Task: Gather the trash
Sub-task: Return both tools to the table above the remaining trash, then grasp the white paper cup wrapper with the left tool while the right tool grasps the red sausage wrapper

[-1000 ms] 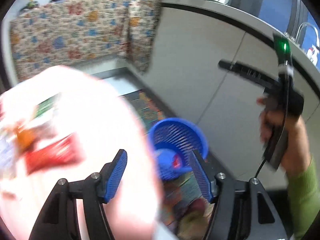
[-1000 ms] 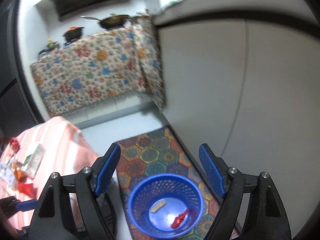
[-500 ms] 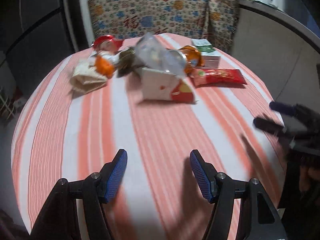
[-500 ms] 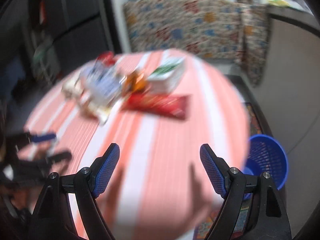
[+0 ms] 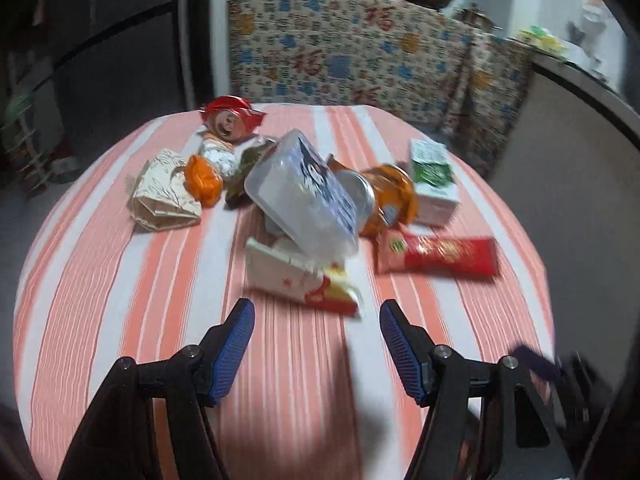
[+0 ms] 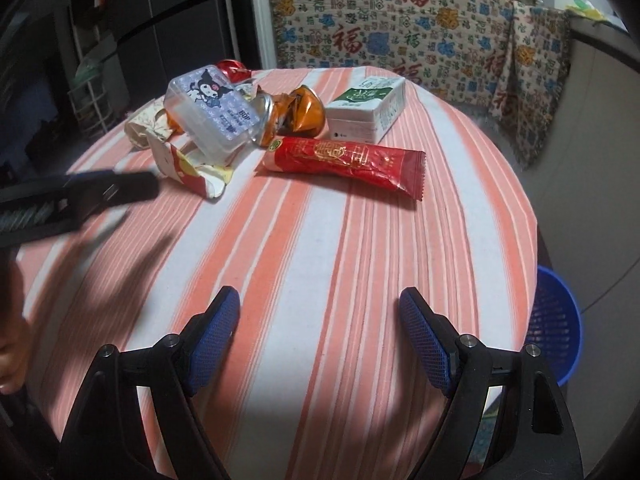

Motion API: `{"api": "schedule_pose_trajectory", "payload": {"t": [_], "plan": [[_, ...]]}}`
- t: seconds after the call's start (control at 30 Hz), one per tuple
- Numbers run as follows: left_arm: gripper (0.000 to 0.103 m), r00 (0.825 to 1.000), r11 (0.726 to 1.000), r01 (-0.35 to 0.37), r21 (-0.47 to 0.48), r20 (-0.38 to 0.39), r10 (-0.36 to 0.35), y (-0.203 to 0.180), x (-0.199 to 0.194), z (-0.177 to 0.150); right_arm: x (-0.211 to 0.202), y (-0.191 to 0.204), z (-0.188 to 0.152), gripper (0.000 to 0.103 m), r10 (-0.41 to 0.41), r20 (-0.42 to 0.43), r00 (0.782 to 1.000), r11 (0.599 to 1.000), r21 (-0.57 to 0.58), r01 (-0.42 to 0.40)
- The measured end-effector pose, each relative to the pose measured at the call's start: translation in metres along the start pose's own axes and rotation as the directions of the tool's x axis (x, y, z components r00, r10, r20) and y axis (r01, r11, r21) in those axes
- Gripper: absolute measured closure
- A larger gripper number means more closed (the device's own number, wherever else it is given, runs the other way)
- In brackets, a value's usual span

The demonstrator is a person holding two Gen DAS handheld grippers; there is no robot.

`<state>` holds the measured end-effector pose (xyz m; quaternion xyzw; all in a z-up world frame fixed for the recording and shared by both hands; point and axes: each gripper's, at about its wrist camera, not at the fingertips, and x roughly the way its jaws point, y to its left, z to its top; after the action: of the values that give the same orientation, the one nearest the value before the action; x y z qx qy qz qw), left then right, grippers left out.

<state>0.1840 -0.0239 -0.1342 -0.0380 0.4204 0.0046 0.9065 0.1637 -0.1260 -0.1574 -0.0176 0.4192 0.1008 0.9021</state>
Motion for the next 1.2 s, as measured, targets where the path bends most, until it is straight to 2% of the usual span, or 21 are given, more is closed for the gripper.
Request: {"api": "schedule_pose_trajectory", "payload": {"t": [0.07,0.1,0.17,0.2,0.23,0.3,0.37,0.5,0.6,0.7,0.77,0.8,0.83,0.97,1.03,1.1,1.2], "plan": [[0.036,0.997,0.996,-0.083,-0.036,-0.007,0.083,-0.004,0.017,0.005,0.001,0.002,0.0,0.019,0.002,0.005,1.0,1.0,-0.011,-0.002],[0.037,0.994,0.993,-0.104,-0.063,-0.023,0.102,-0.005,0.025,0.007,0.001,0.003,0.0,0.019,0.005,0.009,1.0,1.0,-0.01,-0.005],[0.037,0.995,0.991,-0.101,-0.085,-0.026,0.099,0.0,0.032,0.004,0.001,0.002,-0.001,0.019,0.016,0.014,1.0,1.0,-0.001,-0.016],[0.043,0.995,0.992,-0.098,-0.083,-0.015,0.097,0.003,0.03,0.001,0.0,0.0,0.0,0.019,0.023,0.015,1.0,1.0,0.006,-0.024],[0.064,0.995,0.993,-0.096,-0.075,-0.002,0.096,0.005,0.028,-0.001,0.0,-0.001,0.0,0.019,0.032,0.014,0.999,0.999,0.012,-0.033],[0.085,0.997,0.996,-0.081,-0.046,0.001,0.082,0.013,0.023,-0.005,-0.001,-0.005,0.002,0.019,0.045,0.012,0.999,0.999,0.025,-0.045],[0.094,0.998,0.998,-0.058,-0.006,-0.001,0.058,0.024,0.016,-0.007,-0.002,-0.007,0.003,0.019,0.049,0.012,0.999,0.998,0.038,-0.049],[0.097,0.999,0.994,0.024,0.105,-0.047,-0.019,0.05,-0.003,-0.005,-0.003,-0.01,0.005,0.019,0.055,0.012,0.998,0.996,0.064,-0.055],[0.097,0.994,0.971,0.069,0.228,-0.104,-0.046,0.065,-0.015,-0.01,-0.003,-0.008,0.005,0.019,0.049,0.008,0.999,0.997,0.058,-0.049],[0.094,0.992,0.95,0.1,0.295,-0.106,-0.072,0.076,-0.023,-0.02,-0.001,-0.003,0.003,0.018,0.05,0.0,0.999,0.998,0.041,-0.05],[0.075,0.991,0.95,0.112,0.29,-0.102,-0.085,0.081,-0.021,-0.027,0.001,0.003,0.002,0.016,0.046,-0.003,0.999,0.999,0.018,-0.046],[0.054,0.991,0.954,0.116,0.276,-0.101,-0.091,0.083,-0.017,-0.031,0.002,0.005,0.002,0.016,0.043,-0.004,0.999,0.999,0.006,-0.043],[0.04,0.991,0.958,0.115,0.262,-0.091,-0.094,0.085,-0.015,-0.033,0.003,0.007,0.001,0.015,0.038,-0.003,0.999,0.999,-0.004,-0.038],[0.039,0.993,0.966,0.106,0.237,-0.068,-0.092,0.084,0.001,-0.039,0.004,0.011,-0.002,0.013,0.028,0.005,1.0,0.999,-0.023,-0.027],[0.031,0.994,0.969,0.105,0.224,-0.05,-0.096,0.085,0.005,-0.039,0.003,0.009,-0.002,0.013,0.037,0.007,0.999,0.999,-0.019,-0.037],[0.027,0.994,0.971,0.109,0.212,-0.056,-0.099,0.086,0.007,-0.037,0.001,0.003,-0.003,0.013,0.049,0.011,0.999,0.999,-0.007,-0.049],[0.027,0.99,0.969,0.13,0.209,-0.073,-0.117,0.085,0.008,-0.037,-0.002,-0.009,0.0,0.013,0.068,0.018,0.998,0.997,0.022,-0.069]]}}
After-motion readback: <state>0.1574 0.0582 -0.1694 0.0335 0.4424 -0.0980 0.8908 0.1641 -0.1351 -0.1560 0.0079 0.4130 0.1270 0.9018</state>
